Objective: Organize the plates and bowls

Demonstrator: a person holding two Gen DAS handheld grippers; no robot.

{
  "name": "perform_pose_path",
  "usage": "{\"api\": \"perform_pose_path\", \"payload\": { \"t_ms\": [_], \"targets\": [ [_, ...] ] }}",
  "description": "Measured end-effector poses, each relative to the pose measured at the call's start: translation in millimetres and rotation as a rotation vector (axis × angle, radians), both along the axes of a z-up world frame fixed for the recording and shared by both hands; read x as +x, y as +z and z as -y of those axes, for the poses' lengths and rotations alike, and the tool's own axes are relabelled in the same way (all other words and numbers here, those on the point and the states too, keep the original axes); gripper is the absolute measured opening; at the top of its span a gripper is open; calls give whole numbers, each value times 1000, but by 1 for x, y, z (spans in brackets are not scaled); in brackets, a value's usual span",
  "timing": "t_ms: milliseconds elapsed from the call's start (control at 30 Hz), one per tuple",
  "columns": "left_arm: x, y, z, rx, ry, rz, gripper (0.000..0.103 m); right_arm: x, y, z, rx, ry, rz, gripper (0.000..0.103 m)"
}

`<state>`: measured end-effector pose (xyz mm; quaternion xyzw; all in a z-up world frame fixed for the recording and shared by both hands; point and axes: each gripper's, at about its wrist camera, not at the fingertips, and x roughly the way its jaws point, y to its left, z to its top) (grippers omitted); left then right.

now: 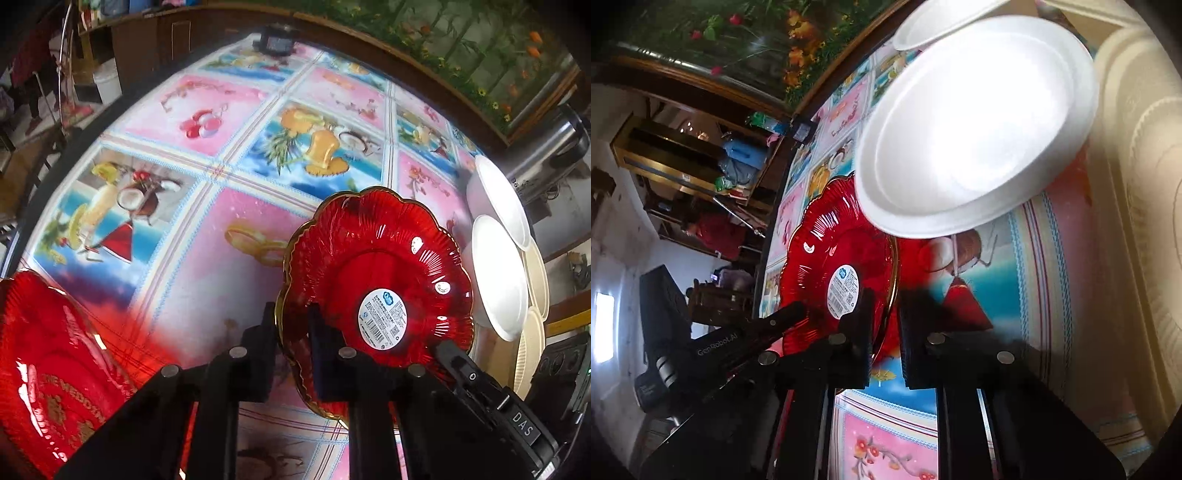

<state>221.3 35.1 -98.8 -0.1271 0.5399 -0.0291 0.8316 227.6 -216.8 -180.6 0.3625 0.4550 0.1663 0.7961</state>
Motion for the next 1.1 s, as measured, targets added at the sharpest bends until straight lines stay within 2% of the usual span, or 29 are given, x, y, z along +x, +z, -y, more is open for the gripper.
{"api": "perform_pose_path", "payload": {
  "t_ms": [167,333,500,700,867,1100],
  "targets": [
    [-13,16,-8,-6,6,39,14,-8,12,-5,-2,23,54,12],
    [-36,36,-20,-30,22,106,14,-24,32,-14,-20,44,148,12],
    [-70,58,-45,-50,63,192,14,-50,56,-35,-47,74,267,12],
    [-121,76,-86,-24,106,261,15,-86,73,-76,-21,129,372,12],
    [-160,75,-130,21,174,280,14,-110,71,-129,-29,212,397,12],
    [-178,46,-168,29,232,228,15,-130,55,-189,-164,313,372,12]
  ]
}}
